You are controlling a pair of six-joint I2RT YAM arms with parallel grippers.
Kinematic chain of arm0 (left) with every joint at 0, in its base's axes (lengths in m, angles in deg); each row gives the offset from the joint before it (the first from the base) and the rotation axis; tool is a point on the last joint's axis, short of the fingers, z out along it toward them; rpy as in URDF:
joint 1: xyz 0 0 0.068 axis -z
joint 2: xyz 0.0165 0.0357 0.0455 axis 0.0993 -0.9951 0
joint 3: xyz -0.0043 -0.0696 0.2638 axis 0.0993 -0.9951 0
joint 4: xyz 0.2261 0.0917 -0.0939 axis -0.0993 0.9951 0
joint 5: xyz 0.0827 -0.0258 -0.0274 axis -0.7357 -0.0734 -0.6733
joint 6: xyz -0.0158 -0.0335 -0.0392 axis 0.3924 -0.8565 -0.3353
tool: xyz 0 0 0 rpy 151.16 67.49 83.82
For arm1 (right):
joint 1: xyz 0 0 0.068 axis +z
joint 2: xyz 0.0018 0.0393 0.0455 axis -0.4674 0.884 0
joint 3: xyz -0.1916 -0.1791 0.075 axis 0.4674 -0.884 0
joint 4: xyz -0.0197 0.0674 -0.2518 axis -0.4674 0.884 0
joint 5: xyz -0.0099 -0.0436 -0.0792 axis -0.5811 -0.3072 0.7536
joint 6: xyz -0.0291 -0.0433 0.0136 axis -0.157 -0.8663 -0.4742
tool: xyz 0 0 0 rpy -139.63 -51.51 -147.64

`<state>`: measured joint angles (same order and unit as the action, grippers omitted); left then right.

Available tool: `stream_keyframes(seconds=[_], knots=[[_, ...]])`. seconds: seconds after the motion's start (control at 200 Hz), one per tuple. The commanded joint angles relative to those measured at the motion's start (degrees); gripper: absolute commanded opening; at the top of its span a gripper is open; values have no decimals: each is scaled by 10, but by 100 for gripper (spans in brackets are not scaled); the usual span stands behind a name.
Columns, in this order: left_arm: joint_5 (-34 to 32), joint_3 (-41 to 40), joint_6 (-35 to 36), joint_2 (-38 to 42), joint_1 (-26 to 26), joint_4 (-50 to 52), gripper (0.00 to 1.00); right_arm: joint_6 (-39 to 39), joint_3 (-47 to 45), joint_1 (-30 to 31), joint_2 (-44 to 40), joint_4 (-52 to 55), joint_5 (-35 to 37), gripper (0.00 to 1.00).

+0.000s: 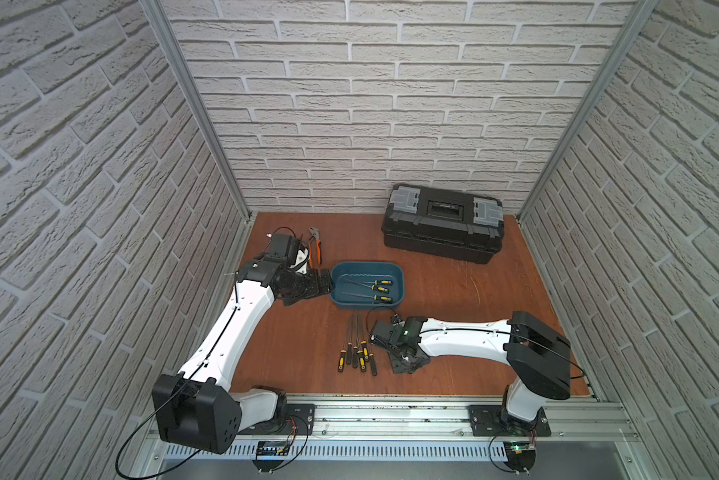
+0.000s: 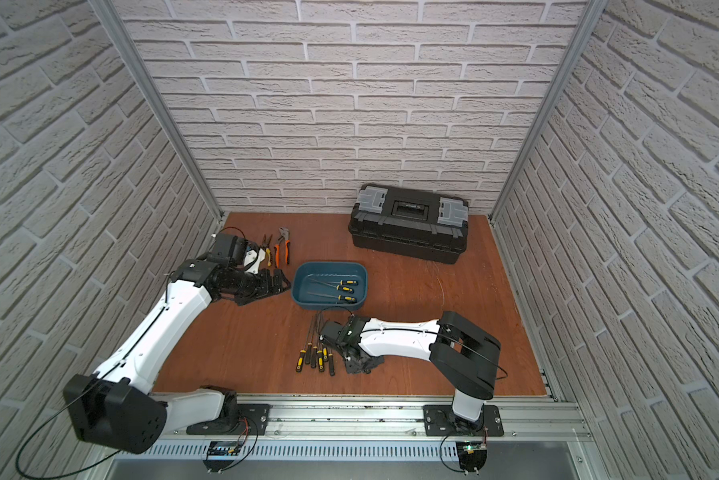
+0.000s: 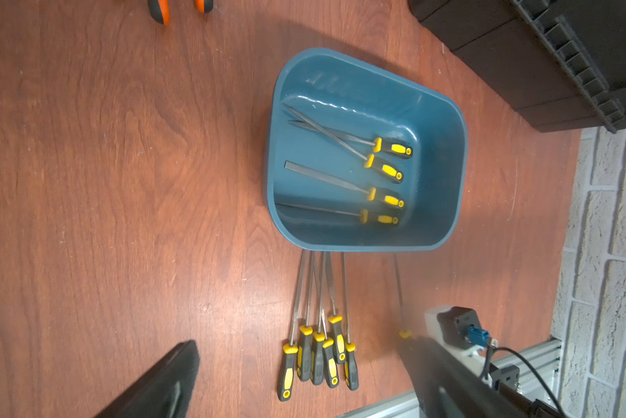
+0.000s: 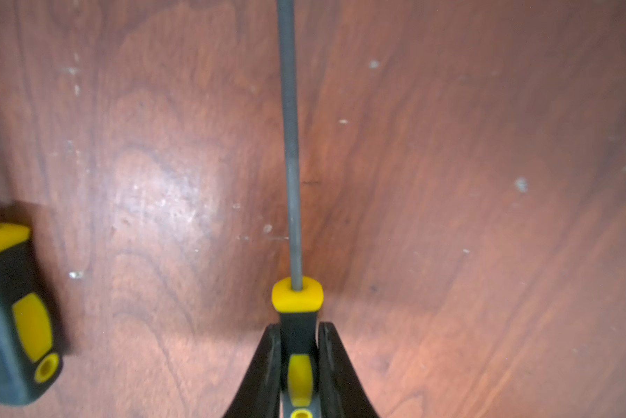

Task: Put the file tool into the storage box
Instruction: Pick up the file tool from the center of the board.

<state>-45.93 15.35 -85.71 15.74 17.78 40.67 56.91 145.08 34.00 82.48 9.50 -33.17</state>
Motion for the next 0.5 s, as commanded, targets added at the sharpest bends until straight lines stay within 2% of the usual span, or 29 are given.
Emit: stream_keyframes(seconds=[0.0, 0.265, 0.495], knots=[[-2, 24, 4, 0, 2, 0, 98, 13, 3, 5, -35, 38, 42, 11], [1, 57, 5, -14, 2, -2, 98, -5, 16, -19, -79, 72, 73, 11], [7, 77, 7, -22, 1, 2, 98, -60, 35, -60, -120, 87, 85, 11]])
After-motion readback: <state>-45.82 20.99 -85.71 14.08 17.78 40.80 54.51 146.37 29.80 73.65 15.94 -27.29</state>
